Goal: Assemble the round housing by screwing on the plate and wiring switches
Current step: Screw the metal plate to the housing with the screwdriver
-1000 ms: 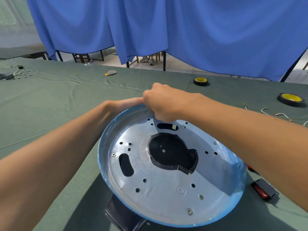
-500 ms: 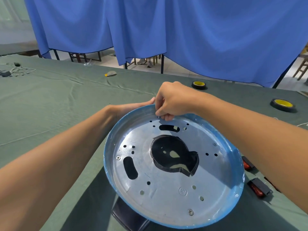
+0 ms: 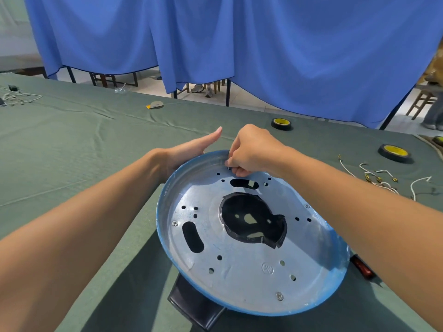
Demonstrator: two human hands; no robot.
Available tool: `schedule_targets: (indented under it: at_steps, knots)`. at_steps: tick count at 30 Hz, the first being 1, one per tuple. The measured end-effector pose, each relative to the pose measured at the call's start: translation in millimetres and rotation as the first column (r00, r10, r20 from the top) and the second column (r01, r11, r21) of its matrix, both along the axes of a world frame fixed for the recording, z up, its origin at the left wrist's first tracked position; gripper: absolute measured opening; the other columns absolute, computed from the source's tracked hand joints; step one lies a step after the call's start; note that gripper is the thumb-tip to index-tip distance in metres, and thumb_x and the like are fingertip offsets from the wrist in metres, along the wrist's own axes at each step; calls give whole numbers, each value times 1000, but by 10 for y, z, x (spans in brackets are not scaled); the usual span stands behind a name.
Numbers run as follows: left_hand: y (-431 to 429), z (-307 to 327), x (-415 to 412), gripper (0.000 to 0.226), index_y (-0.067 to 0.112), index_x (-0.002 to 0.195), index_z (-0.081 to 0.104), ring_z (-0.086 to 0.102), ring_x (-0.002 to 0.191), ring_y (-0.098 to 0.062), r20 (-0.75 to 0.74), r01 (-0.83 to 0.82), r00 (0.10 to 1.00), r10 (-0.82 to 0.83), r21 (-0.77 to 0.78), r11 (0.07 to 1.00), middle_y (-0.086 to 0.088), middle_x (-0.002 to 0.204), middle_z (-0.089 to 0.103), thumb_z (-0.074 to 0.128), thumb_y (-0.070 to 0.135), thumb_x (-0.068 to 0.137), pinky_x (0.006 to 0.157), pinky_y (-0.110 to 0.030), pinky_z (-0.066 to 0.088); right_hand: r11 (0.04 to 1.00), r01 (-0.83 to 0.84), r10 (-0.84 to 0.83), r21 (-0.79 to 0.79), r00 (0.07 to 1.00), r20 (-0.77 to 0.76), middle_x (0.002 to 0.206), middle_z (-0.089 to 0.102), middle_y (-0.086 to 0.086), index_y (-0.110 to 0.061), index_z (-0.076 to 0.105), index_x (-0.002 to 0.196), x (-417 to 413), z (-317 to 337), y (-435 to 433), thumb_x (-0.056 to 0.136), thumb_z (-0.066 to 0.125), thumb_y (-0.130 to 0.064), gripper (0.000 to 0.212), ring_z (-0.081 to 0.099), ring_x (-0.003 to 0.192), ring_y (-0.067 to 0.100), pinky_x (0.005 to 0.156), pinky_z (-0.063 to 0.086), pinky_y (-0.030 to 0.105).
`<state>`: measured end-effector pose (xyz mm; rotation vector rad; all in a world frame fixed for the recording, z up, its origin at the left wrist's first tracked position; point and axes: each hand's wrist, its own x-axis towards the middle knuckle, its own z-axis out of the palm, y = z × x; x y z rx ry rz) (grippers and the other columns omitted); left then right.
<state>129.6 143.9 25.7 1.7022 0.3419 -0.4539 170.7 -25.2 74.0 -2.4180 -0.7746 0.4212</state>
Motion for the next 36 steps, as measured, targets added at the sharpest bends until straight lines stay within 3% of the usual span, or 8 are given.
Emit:
schedule_targets:
  at_steps: [3, 9, 16, 20, 25, 30, 33, 36]
  knots:
    - [-40, 54, -61, 74, 16, 89, 80, 70, 74, -17, -29, 135, 990, -139, -105, 985, -7, 90, 74, 45, 80, 80, 69, -26, 57, 999, -44, 44, -10, 999, 14, 82, 74, 15, 0, 73, 92, -2, 0, -30, 88, 69, -10, 12, 73, 79, 27, 74, 61, 34]
    - [-80, 139, -129, 64, 21, 81, 80, 67, 63, -15, -83, 130, 989, -125, 52, 990, -4, 81, 72, 40, 71, 91, 56, -25, 54, 994, -106, 106, -1, 994, 17, 77, 74, 14, -1, 73, 84, -4, -14, -24, 86, 70, -8, 8, 73, 71, 23, 66, 61, 28]
    - [-98, 94, -143, 49, 15, 103, 71, 75, 78, -12, -11, 41, 999, -39, 287, 957, 0, 91, 78, 45, 57, 98, 61, -23, 57, 980, -195, 199, -51, 976, 90, 71, 73, 11, -2, 73, 83, 22, -140, -1, 88, 67, -9, 10, 73, 65, 21, 60, 60, 23]
    - [-85, 6, -177, 49, 14, 100, 75, 74, 80, -18, 65, -36, 998, 23, 207, 978, -7, 97, 78, 54, 57, 94, 63, -27, 57, 941, -312, 333, -128, 920, 206, 66, 72, 6, -7, 74, 80, 39, -140, -44, 87, 66, -9, 10, 69, 55, 14, 56, 57, 19]
    - [-101, -92, -204, 39, 21, 76, 81, 73, 72, -16, 169, -85, 983, 69, 92, 992, -6, 89, 78, 61, 50, 91, 56, -21, 54, 859, -370, 499, -353, 757, 422, 70, 61, -1, -16, 75, 81, 26, -96, -27, 85, 67, -10, 10, 61, 74, 25, 59, 49, 29]
    - [-55, -167, -168, 31, 24, 86, 81, 72, 81, -18, 211, -25, 977, 20, 23, 999, -7, 96, 77, 63, 49, 86, 68, -26, 56, 835, -362, 537, -415, 702, 468, 68, 53, 7, -9, 73, 76, 55, -111, 5, 83, 63, -5, 13, 60, 72, 34, 55, 47, 34]
    - [-38, -209, -132, 36, 20, 82, 80, 71, 81, -20, 220, -28, 975, 28, -5, 1000, -8, 94, 76, 73, 51, 66, 74, -31, 54, 839, -335, 522, -428, 716, 463, 68, 47, 5, -11, 60, 64, 41, -119, 56, 84, 61, -6, 21, 59, 69, 36, 56, 47, 37]
    - [-25, -233, -103, 34, 17, 75, 80, 71, 76, -19, 231, -24, 972, 31, -32, 999, -8, 86, 76, 74, 47, 60, 67, -27, 56, 841, -313, 511, -441, 729, 456, 66, 40, 3, -19, 40, 57, 13, -158, 94, 89, 58, -16, 38, 51, 64, 30, 54, 40, 34]
